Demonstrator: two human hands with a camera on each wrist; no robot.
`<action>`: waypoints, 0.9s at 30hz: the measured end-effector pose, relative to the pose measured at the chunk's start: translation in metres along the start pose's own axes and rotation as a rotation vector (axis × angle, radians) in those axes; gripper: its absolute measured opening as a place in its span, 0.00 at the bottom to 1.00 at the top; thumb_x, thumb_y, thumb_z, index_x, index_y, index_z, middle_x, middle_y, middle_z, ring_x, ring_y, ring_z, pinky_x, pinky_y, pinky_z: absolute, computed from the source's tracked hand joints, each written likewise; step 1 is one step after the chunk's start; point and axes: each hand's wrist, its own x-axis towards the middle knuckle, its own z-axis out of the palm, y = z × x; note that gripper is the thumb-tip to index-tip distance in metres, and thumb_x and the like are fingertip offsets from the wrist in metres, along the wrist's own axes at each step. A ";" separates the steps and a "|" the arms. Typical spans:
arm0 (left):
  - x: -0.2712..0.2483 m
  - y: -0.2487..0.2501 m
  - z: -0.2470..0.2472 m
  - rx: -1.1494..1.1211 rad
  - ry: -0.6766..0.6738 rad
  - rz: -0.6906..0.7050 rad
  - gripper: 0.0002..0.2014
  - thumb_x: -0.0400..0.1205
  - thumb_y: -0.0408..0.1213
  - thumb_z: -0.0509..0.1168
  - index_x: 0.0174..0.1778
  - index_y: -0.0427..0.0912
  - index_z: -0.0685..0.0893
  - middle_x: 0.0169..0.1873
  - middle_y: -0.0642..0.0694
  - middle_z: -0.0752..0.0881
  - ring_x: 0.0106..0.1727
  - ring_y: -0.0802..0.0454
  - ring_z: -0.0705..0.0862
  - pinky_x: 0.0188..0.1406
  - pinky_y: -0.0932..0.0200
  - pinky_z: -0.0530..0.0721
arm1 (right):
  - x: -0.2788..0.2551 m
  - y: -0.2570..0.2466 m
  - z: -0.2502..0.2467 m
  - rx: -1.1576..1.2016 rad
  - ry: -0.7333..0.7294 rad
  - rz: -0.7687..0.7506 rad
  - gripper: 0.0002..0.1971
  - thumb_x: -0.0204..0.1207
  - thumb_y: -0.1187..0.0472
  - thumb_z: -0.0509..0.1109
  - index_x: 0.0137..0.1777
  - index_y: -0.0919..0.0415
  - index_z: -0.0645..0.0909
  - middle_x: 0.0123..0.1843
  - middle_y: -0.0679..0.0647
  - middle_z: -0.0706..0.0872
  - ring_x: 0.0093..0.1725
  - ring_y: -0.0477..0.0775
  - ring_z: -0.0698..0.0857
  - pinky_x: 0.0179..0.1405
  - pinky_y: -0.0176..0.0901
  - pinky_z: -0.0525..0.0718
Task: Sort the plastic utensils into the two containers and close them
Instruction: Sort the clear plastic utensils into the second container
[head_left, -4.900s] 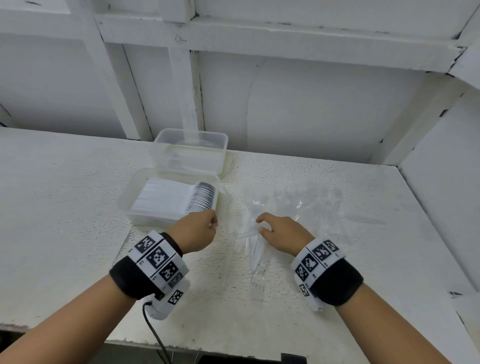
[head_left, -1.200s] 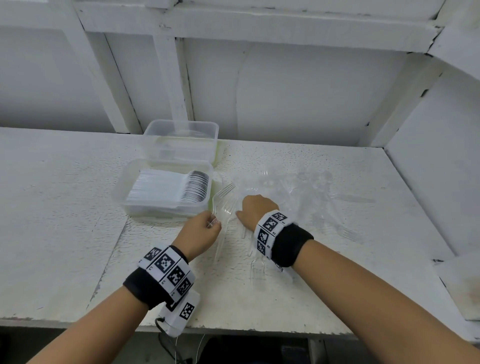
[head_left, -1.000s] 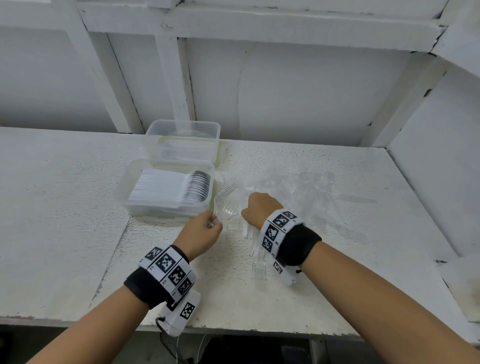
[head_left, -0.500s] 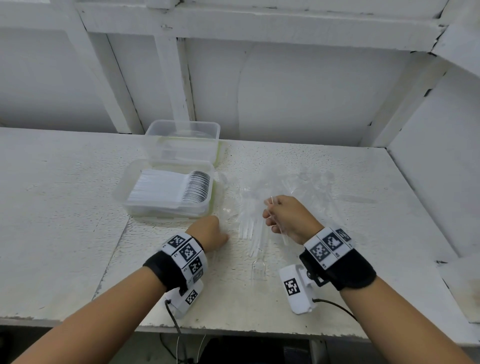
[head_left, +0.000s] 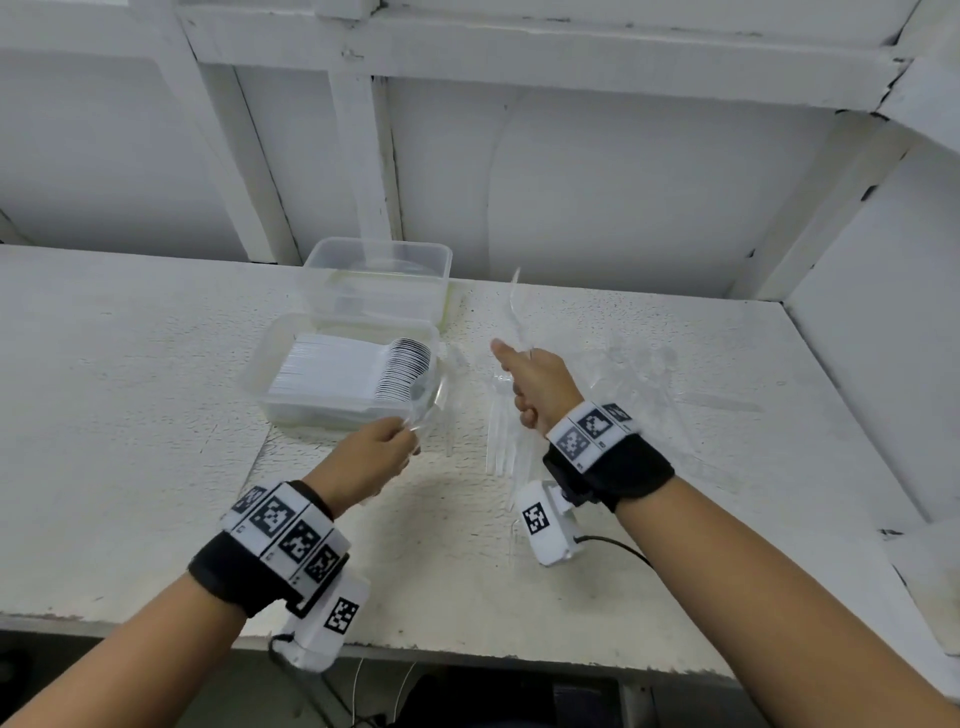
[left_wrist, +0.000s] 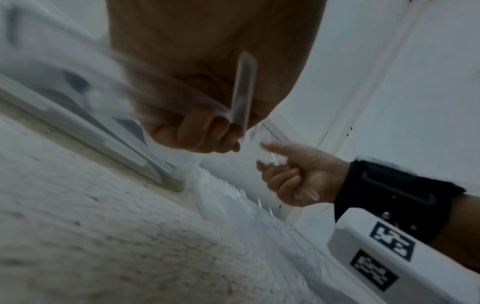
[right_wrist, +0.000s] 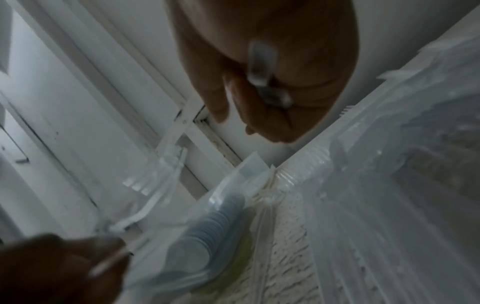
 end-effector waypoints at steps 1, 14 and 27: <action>-0.003 -0.002 -0.004 -0.044 0.010 0.002 0.13 0.86 0.40 0.53 0.43 0.38 0.79 0.25 0.51 0.74 0.23 0.57 0.69 0.22 0.64 0.67 | 0.004 -0.001 0.008 -0.053 0.011 0.012 0.10 0.79 0.55 0.66 0.40 0.59 0.71 0.28 0.51 0.67 0.23 0.47 0.65 0.18 0.34 0.65; -0.010 -0.016 -0.027 -0.326 0.097 -0.081 0.11 0.86 0.37 0.54 0.37 0.41 0.71 0.25 0.46 0.71 0.23 0.53 0.65 0.21 0.63 0.62 | 0.029 0.013 0.063 -0.792 -0.101 -0.020 0.08 0.75 0.63 0.68 0.53 0.59 0.75 0.37 0.55 0.81 0.43 0.57 0.81 0.46 0.45 0.80; -0.003 -0.009 -0.019 -0.350 0.100 -0.052 0.12 0.85 0.34 0.53 0.35 0.42 0.71 0.24 0.48 0.70 0.21 0.55 0.64 0.18 0.66 0.61 | 0.024 0.012 0.042 -0.637 -0.127 0.024 0.13 0.73 0.63 0.69 0.29 0.62 0.72 0.27 0.53 0.76 0.24 0.49 0.73 0.23 0.36 0.71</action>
